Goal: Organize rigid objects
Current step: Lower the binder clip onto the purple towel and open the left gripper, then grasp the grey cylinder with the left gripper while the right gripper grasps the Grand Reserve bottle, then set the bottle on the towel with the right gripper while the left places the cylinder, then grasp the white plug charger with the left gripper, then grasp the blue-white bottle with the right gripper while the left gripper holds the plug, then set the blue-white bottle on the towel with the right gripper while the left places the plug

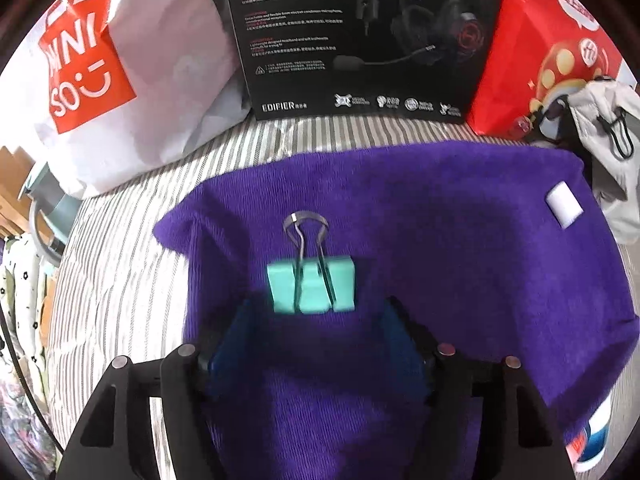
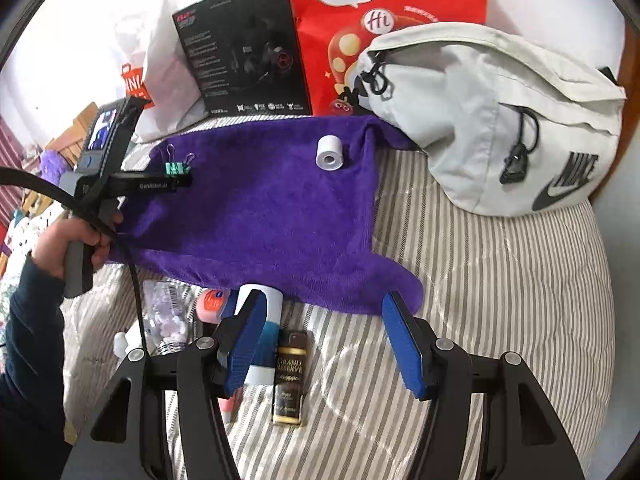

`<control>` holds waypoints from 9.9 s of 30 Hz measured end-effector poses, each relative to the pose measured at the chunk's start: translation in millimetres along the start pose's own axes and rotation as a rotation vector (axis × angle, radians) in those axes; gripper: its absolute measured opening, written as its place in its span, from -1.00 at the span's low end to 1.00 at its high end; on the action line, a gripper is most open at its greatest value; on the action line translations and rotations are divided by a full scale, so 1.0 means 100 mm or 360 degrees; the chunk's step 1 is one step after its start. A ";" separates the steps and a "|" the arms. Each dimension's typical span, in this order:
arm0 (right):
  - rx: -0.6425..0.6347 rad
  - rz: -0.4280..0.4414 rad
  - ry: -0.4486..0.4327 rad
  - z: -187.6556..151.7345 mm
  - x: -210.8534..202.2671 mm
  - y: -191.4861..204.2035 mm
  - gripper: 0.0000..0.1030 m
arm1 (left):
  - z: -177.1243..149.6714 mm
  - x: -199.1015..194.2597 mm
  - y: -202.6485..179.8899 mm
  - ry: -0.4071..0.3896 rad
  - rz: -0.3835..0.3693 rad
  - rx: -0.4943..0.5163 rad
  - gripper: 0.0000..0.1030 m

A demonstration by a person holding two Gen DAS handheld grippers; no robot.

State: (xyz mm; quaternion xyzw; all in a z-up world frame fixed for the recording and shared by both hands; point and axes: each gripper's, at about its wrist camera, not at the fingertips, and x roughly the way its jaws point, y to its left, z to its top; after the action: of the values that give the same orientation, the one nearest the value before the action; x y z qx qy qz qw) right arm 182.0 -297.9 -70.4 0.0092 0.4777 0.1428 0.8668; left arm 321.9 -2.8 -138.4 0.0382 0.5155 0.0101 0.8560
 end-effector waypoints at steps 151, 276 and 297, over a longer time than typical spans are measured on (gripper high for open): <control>-0.0243 -0.0046 0.0100 0.82 1.31 0.09 -0.55 | -0.41 -0.53 0.24 -0.0145 -0.0367 0.0060 -0.34; -0.0186 -0.0171 0.0181 -0.65 0.52 0.30 -0.30 | -1.87 -0.98 -0.63 -0.0065 -0.0497 0.0472 -0.45; -0.0153 0.0052 0.0114 -0.61 0.28 0.33 -0.30 | -1.81 -1.05 -0.21 -0.0073 -0.0511 0.0243 -0.47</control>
State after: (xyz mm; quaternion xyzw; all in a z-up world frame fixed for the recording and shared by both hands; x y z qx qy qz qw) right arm 137.6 -266.2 -121.2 -0.0297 0.5009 0.1800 0.8461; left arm 112.5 -19.4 -131.7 0.0206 0.4947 -0.1669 0.8527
